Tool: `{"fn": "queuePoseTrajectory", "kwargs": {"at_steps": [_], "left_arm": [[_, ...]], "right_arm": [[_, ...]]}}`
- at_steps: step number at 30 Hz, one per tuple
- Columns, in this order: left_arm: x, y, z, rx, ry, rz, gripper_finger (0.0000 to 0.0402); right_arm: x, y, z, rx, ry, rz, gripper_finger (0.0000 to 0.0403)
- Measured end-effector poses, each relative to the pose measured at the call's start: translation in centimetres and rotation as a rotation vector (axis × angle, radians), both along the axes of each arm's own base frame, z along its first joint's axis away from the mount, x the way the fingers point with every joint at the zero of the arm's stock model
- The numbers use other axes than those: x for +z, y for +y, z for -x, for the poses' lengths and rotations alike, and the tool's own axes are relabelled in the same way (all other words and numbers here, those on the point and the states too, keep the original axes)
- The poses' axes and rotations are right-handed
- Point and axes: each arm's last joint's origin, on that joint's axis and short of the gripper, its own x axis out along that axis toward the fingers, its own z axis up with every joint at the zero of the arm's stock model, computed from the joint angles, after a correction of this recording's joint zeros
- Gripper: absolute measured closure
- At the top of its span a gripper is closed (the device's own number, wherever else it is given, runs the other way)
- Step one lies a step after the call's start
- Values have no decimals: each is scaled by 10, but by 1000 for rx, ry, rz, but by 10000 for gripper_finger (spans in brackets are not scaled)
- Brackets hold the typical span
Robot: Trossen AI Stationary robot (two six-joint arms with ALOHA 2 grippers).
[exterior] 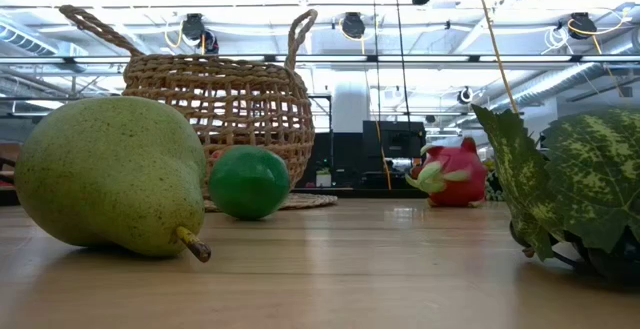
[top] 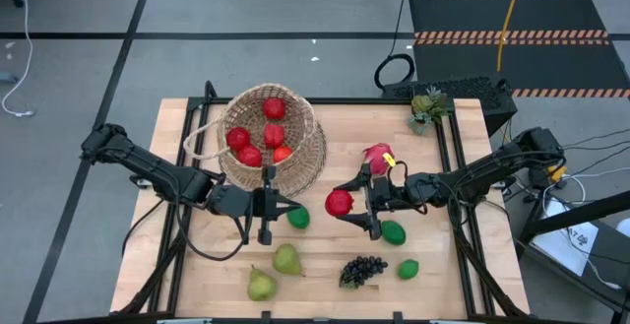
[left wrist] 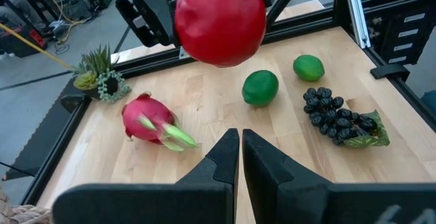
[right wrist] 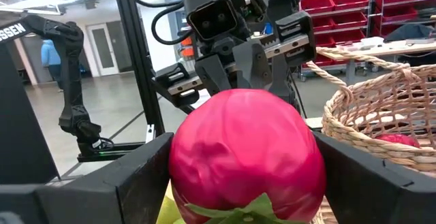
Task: Build produce basket
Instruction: Put the tomato into the basket
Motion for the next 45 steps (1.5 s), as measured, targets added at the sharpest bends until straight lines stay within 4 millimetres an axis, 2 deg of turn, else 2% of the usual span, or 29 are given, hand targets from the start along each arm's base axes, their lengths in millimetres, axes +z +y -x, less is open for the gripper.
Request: {"fn": "queuePoseTrajectory", "kwargs": {"at_steps": [3, 6, 13, 17, 20, 23, 26, 28, 31, 34, 37, 41, 45], "left_arm": [[0, 0, 0, 4, 2, -3, 378], [1, 4, 5, 92, 9, -31, 378], [30, 14, 39, 148, -79, 81, 378], [38, 15, 56, 129, -77, 98, 378], [39, 12, 64, 100, -64, 97, 378], [40, 8, 67, 73, -60, 85, 378], [39, 7, 70, 79, -56, 61, 378], [40, 10, 72, 146, -69, 69, 378], [41, 19, 81, 254, -66, 76, 378], [42, 25, 93, 277, -44, 82, 378], [45, 30, 105, 286, -48, 124, 378], [46, 28, 114, 260, -55, 154, 378], [44, 23, 117, 239, -51, 136, 378]], "right_arm": [[0, 0, 0, 0, 0, 0, 80], [0, 0, 0, 0, 0, 0, 80], [0, 0, 0, 0, 0, 4, 80], [1, 0, 0, -7, -11, 0, 80], [7, -2, -1, -84, -36, -19, 80], [20, -3, -7, -135, -29, 34, 80], [41, -8, -20, -173, -3, 62, 80], [57, -13, -30, -202, 15, 76, 80], [81, -25, -47, -246, 53, 90, 80], [97, -41, -68, -299, 87, 128, 80], [110, -57, -86, -350, 108, 151, 80], [122, -76, -106, -335, 111, 149, 80], [124, -89, -127, -329, 148, 162, 80]]}}
